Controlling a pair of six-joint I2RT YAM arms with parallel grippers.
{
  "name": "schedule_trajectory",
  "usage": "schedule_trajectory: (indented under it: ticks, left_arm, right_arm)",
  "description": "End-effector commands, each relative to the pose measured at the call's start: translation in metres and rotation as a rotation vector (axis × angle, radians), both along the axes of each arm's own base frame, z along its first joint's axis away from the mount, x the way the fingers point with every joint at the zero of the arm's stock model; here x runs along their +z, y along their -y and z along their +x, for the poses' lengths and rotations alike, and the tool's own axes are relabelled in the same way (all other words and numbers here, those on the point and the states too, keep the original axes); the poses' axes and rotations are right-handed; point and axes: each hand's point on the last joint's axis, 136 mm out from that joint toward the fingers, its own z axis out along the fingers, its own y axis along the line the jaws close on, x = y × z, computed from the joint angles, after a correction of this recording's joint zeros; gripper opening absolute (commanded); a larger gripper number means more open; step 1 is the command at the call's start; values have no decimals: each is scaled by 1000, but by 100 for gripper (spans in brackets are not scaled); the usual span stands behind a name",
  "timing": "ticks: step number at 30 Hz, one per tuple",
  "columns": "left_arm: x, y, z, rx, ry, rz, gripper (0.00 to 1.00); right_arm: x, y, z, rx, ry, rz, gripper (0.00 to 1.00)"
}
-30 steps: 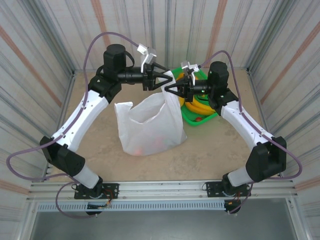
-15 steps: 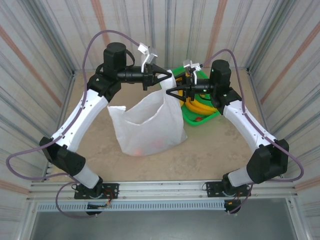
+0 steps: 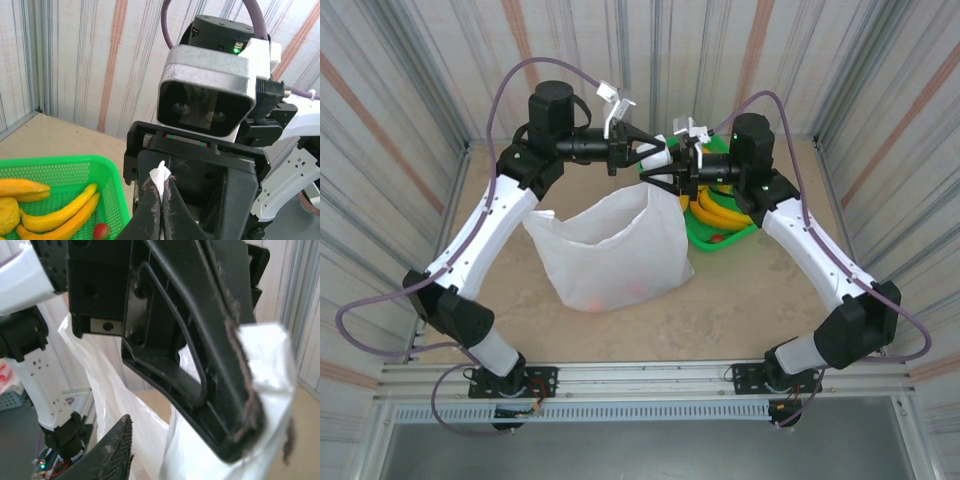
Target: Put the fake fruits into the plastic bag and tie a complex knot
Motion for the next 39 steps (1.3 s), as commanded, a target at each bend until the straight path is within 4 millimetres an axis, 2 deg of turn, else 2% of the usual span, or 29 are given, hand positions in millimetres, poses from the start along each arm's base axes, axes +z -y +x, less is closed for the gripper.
schedule_trajectory:
  ticks: [1,4,7,15,18,22,29,32,36,39]
  left_arm:
    - [22,-5,9,36,22,-52,0]
    - [25,-9,14,63,20,-62,0]
    - [29,-13,18,84,21,-74,0]
    - [36,-26,27,139,26,-88,0]
    - [36,-27,28,134,23,-91,0]
    - [33,-26,29,131,18,-90,0]
    - [36,-29,30,142,24,-96,0]
    - [39,-29,27,126,32,-104,0]
    - [50,-40,16,91,61,-121,31]
    - [60,-65,8,138,92,-127,52]
  right_arm:
    - [-15,-2,-3,-10,-19,-12,22]
    - [-28,-2,-4,-19,-44,-26,10]
    - [-42,-1,-4,-35,-67,-39,6]
    - [-66,2,-6,-46,-126,-43,5]
    - [-67,4,-8,-41,-140,-28,11]
    - [-72,4,-8,-34,-160,-31,11]
    - [-86,8,-8,-53,-193,-45,3]
    - [-84,12,-7,-71,-192,-37,0]
    - [-83,17,-2,-101,-192,-29,0]
    - [-83,19,3,-112,-200,-26,0]
